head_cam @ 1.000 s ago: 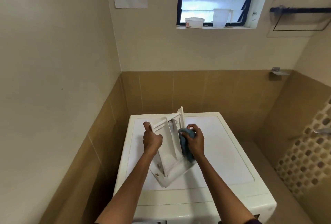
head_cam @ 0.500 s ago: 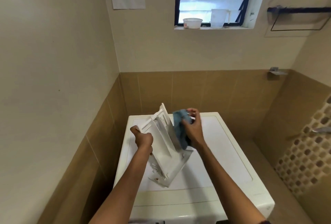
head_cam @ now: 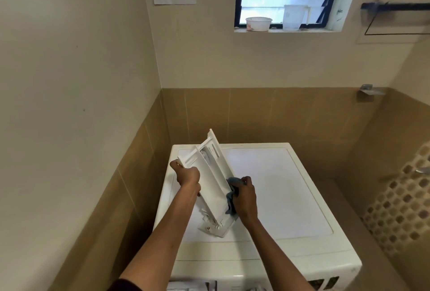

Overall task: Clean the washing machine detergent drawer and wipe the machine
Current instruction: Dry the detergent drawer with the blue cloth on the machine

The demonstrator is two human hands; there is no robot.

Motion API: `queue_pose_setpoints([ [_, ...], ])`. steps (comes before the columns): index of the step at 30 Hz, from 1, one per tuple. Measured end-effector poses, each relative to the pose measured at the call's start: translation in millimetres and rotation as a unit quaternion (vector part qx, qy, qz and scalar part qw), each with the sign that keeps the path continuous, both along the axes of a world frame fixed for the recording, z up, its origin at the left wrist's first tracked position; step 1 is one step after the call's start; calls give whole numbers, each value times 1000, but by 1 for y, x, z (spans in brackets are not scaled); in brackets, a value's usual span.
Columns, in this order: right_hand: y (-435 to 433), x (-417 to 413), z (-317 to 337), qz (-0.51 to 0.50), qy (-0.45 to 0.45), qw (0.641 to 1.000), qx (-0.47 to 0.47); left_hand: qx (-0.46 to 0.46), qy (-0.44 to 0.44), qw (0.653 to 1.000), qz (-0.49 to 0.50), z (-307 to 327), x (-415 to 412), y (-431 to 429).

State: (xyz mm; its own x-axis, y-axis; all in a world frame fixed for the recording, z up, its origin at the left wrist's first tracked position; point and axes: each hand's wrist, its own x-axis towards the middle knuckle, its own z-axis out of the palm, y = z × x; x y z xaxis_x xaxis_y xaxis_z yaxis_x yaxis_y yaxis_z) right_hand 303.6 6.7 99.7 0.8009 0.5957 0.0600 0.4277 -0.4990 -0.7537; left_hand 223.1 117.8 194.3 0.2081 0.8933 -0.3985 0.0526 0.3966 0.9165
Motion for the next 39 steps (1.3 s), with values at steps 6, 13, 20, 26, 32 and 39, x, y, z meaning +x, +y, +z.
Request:
queue_pose_setpoints([
  [6, 4, -46, 8, -53, 84, 995, -26, -47, -18, 998, 42, 2, -1, 16],
  [13, 28, -29, 58, -269, 1, 942, 199, -7, 0, 1000, -13, -4, 0, 10],
  [20, 21, -59, 11, 82, -7, 990, 112, 20, 22, 999, -37, -6, 0, 6],
  [26, 19, -54, -16, 90, -210, 970, -81, 6, 21, 999, -25, -1, -2, 12],
  [32, -9, -41, -10, 170, -190, 964, -74, 13, 13, 1000, -2, -1, -2, 10],
  [39, -33, 33, 21, 197, -124, 964, -127, 1, 21, 1000, -7, -1, -2, 13],
])
